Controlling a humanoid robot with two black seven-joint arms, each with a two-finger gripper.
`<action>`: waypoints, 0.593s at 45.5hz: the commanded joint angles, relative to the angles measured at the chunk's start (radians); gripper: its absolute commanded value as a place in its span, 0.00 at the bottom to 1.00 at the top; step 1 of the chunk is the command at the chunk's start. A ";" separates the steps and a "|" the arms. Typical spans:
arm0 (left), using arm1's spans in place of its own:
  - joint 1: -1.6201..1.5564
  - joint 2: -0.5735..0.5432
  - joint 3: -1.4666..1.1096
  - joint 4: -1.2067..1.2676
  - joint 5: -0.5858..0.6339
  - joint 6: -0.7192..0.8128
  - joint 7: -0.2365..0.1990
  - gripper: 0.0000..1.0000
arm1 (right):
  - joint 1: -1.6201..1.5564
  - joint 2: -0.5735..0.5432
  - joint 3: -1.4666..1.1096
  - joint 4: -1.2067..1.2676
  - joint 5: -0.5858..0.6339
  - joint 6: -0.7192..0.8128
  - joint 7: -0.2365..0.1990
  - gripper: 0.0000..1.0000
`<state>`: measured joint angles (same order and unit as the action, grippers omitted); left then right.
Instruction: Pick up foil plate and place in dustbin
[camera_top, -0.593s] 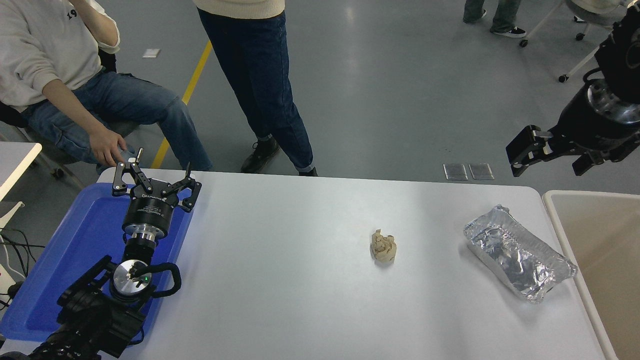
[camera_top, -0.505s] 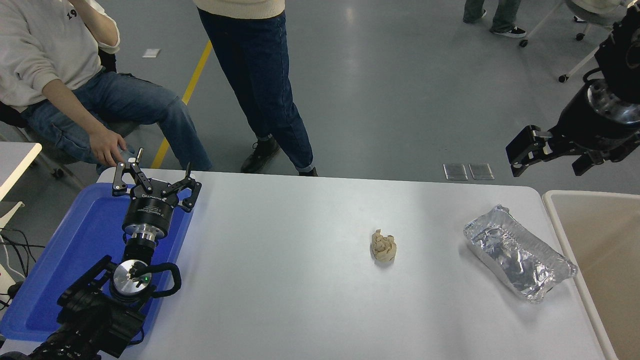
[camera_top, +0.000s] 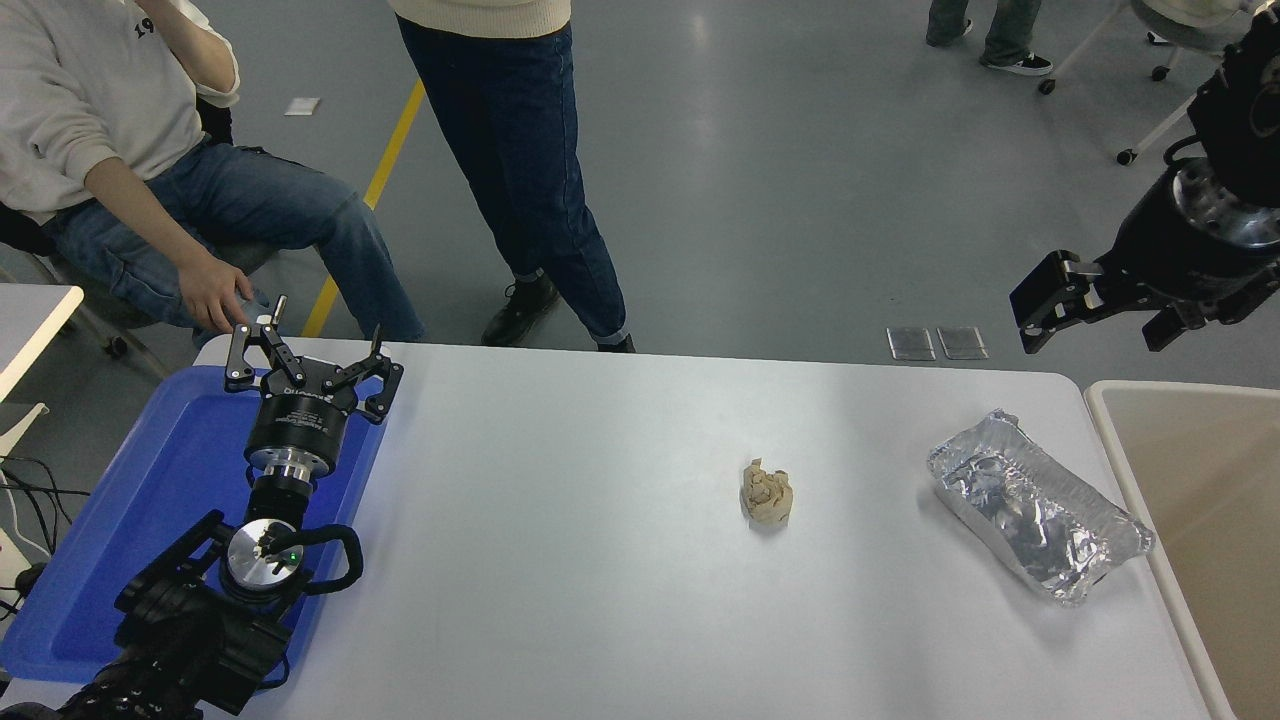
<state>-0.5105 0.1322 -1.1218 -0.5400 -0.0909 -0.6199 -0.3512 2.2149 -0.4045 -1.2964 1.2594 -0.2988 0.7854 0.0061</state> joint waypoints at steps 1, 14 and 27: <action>0.001 0.000 0.000 0.000 0.000 -0.001 0.000 1.00 | 0.005 -0.001 0.002 0.000 0.000 0.000 0.000 1.00; 0.001 0.000 0.000 0.000 0.000 -0.001 0.000 1.00 | 0.003 0.001 0.002 0.000 0.000 0.000 0.000 1.00; 0.001 0.001 0.000 0.000 0.000 -0.001 0.000 1.00 | 0.000 -0.002 0.003 0.000 0.000 0.000 0.000 1.00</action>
<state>-0.5093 0.1319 -1.1213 -0.5400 -0.0905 -0.6213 -0.3511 2.2174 -0.4048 -1.2937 1.2594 -0.2991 0.7854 0.0061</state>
